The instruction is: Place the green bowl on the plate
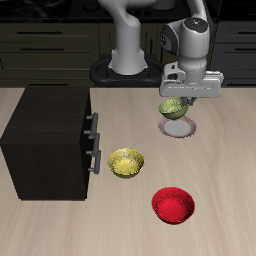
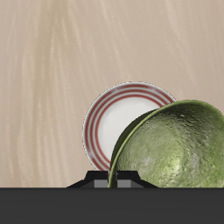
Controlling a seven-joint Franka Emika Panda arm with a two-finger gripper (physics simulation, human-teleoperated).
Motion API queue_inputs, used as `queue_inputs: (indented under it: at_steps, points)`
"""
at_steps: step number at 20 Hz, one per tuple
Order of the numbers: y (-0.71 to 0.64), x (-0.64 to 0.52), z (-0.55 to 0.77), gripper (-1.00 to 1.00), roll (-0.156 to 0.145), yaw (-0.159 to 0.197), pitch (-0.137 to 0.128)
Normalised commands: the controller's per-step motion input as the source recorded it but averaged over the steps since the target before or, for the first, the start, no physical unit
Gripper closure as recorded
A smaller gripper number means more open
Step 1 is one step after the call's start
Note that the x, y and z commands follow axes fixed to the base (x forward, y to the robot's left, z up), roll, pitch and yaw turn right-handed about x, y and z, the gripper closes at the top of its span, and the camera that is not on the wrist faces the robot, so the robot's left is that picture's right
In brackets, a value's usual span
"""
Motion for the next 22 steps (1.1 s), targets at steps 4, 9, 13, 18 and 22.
queue_inputs:
  at_steps: [4,9,13,18,22]
  points:
    - [0.01,0.16,-0.41,1.0,0.019,-0.011,0.092]
    - [0.18,0.09,-0.2,1.0,0.028,0.029,0.015]
    - [-0.03,0.25,-0.15,1.0,-0.017,0.014,0.024]
    - [-0.12,0.2,-0.37,1.0,-0.051,0.004,0.065]
    - [0.2,-0.01,-0.18,-1.0,0.057,-0.014,0.086]
